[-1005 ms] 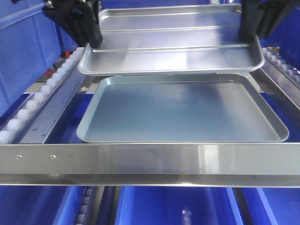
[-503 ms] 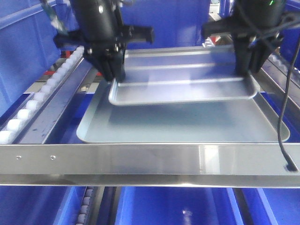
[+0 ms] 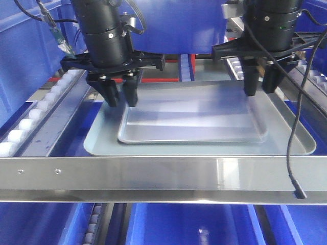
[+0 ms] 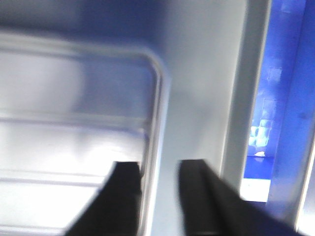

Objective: Grab silver tray and stack on right shelf
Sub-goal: 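Lower the held tray into the larger silver tray with both grippers, then open both grippers and raise them away from the stacked trays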

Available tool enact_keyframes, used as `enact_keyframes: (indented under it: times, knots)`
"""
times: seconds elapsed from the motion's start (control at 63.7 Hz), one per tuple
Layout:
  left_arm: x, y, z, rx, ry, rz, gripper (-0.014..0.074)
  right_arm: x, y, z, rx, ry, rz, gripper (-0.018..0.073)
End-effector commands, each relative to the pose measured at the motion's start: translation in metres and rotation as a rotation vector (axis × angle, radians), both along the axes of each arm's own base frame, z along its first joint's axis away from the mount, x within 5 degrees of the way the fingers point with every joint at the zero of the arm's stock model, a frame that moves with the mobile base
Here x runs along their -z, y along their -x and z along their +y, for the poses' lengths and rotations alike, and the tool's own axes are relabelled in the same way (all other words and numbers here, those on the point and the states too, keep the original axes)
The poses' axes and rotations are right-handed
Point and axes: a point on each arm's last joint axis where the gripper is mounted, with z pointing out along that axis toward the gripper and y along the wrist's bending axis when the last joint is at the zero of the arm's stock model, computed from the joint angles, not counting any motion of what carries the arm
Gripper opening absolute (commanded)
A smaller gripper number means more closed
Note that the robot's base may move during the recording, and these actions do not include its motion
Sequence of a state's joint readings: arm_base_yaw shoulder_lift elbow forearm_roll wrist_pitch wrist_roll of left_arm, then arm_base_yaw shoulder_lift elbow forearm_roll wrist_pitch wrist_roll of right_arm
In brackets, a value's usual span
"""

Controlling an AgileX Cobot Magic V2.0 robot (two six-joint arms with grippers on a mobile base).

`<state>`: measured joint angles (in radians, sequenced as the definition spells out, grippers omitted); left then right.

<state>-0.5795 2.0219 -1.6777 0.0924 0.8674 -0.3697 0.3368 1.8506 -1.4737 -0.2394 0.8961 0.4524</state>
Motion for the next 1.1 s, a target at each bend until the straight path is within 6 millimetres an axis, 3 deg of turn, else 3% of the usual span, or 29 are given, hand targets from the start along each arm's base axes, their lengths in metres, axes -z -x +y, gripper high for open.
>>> enact_keyframes:
  times: [0.0, 0.079, 0.22, 0.408, 0.534, 0.644, 0.785, 0.848, 1.084]
  knots:
    - [-0.037, 0.001, 0.001, 0.012, 0.057, -0.107, 0.0348, -0.036, 0.0, -0.004, -0.019, -0.009, -0.133, 0.0493]
    - [-0.037, 0.002, 0.001, 0.011, 0.056, -0.105, 0.0379, -0.037, 0.001, -0.005, -0.016, -0.006, -0.127, 0.0546]
    - [-0.049, 0.004, 0.003, 0.007, 0.052, -0.101, 0.0379, -0.047, 0.007, -0.007, -0.011, -0.01, -0.138, 0.0541]
    - [-0.09, 0.02, 0.015, 0.002, 0.064, -0.149, 0.0346, -0.078, 0.025, -0.013, 0.001, -0.039, -0.185, 0.0531]
    - [-0.126, 0.043, 0.029, 0.016, 0.083, -0.214, 0.0263, -0.097, 0.042, -0.018, -0.021, -0.042, -0.206, 0.0415]
    - [-0.144, 0.065, 0.046, 0.031, 0.075, -0.285, 0.015, -0.107, 0.061, -0.022, -0.056, -0.049, -0.198, 0.0258]
    - [-0.144, 0.098, 0.071, 0.041, 0.055, -0.321, -0.002, -0.11, 0.087, -0.03, -0.065, -0.059, -0.224, 0.0121]
    - [-0.135, 0.115, 0.082, 0.053, 0.05, -0.335, -0.0105, -0.105, 0.1, -0.034, -0.074, -0.066, -0.243, 0.0062]
    - [-0.08, 0.172, 0.116, 0.105, 0.097, -0.39, -0.0098, -0.067, 0.151, -0.043, -0.136, -0.096, -0.304, 0.0053]
